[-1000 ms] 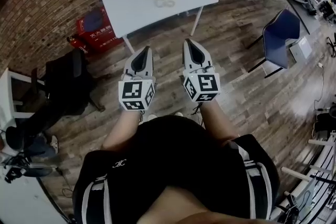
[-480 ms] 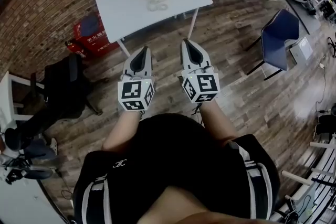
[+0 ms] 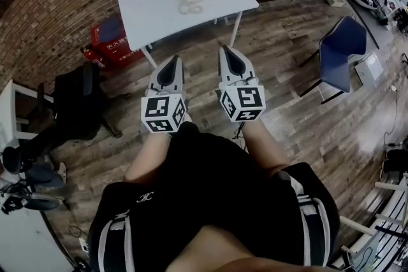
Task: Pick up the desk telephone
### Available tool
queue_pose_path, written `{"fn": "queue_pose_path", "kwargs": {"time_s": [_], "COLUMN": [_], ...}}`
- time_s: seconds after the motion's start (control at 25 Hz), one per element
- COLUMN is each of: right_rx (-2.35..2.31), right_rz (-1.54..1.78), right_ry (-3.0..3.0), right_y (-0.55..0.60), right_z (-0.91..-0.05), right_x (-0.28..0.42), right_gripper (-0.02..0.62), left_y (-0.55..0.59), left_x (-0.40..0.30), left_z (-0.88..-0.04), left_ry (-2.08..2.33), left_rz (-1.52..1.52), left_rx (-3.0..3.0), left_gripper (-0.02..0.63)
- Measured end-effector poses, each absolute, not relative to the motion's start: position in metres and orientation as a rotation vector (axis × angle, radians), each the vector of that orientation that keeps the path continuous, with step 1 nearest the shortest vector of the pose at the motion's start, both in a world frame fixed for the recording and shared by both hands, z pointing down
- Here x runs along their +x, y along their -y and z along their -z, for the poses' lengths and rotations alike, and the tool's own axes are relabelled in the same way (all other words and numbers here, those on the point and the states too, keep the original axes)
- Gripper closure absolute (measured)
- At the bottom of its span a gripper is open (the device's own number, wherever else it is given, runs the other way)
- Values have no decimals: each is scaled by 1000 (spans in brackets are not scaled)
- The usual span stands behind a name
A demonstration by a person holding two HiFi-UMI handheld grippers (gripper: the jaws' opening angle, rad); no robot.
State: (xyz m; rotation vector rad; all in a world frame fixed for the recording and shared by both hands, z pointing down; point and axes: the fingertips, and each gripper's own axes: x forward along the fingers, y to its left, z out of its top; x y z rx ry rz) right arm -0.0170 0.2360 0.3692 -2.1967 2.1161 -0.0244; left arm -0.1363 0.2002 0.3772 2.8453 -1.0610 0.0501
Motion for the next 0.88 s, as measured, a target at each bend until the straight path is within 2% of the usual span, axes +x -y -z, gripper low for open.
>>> {"fn": "queue_pose_path", "kwargs": {"time_s": [0.56,0.88], "right_rx": [-2222,-2233], "right_rz": [-79,-64], "right_ry": [-2133,-2151], "right_y": [-182,-108], "right_z": [-378,-393], "right_x": [13,43], "right_gripper": [598,598], "left_y": [-141,-71], "left_x": [-95,-59], "left_z": [-385,-397], "left_ry": [1022,1006], "left_rz": [4,-10], "left_rx": [2895,2918], "left_gripper": [606,606]}}
